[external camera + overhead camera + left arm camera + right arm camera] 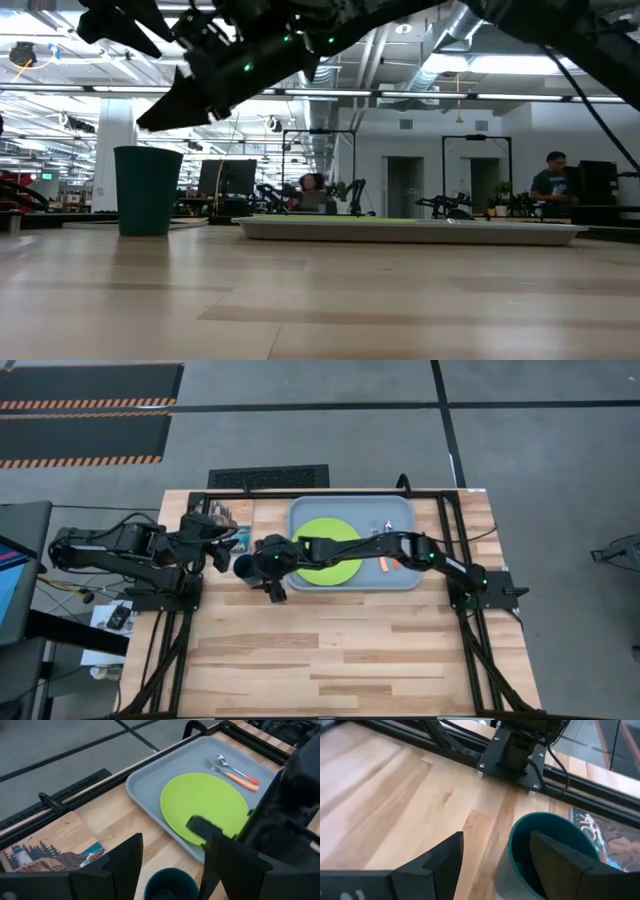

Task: Pick and place plate/cup/fork/spoon on tray
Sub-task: Put the blue cup on the gray tray to the top left of the green plate

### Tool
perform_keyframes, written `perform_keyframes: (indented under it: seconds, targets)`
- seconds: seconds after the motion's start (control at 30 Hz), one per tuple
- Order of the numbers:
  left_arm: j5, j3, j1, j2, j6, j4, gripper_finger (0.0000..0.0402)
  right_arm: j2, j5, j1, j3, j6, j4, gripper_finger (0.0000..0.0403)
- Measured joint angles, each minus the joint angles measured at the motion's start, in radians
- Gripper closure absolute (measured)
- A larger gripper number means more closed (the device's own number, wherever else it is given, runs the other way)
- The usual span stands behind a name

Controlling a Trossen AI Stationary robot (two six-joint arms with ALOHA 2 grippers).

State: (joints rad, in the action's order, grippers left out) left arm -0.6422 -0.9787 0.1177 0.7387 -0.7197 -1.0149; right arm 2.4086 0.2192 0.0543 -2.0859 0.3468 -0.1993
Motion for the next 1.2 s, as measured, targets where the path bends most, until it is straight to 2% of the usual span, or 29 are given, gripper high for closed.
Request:
perform_keyframes:
  seconds: [0.17, 0.43, 0.53, 0.63, 0.73, 0.9, 1.07, 1.2]
  targets:
    - [-0.004, 0.000, 0.000, 0.000, 0.000, 0.000, 0.0184, 0.053, -0.019, 0.006, -0.075, 0.029, -0.046, 0.0149]
    - [-0.018, 0.000, 0.000, 0.000, -0.001, 0.000, 0.0184, 0.053, -0.091, 0.007, -0.084, 0.100, -0.170, 0.0160]
    - [-0.019, 0.000, 0.000, 0.000, -0.002, 0.000, 0.0184, 0.053, -0.093, 0.007, -0.084, 0.136, -0.212, 0.0188]
    - [-0.019, 0.000, 0.000, 0.000, -0.003, 0.000, 0.0184, 0.054, -0.158, 0.001, -0.083, 0.151, -0.224, 0.0227]
    - [-0.021, 0.000, 0.000, 0.000, -0.003, 0.000, 0.0184, 0.049, -0.240, -0.004, -0.083, 0.162, -0.228, 0.0281]
    - [-0.027, 0.000, 0.000, 0.000, -0.005, 0.000, 0.0184, 0.044, -0.256, -0.005, -0.083, 0.178, -0.254, 0.0384]
    - [-0.027, 0.000, 0.000, 0.000, -0.010, 0.000, 0.0184, 0.033, -0.288, -0.004, -0.083, 0.144, -0.271, 0.0393]
    - [-0.027, 0.000, 0.000, 0.000, -0.011, 0.000, 0.0184, -0.039, -0.291, 0.002, -0.099, 0.158, -0.325, 0.0396]
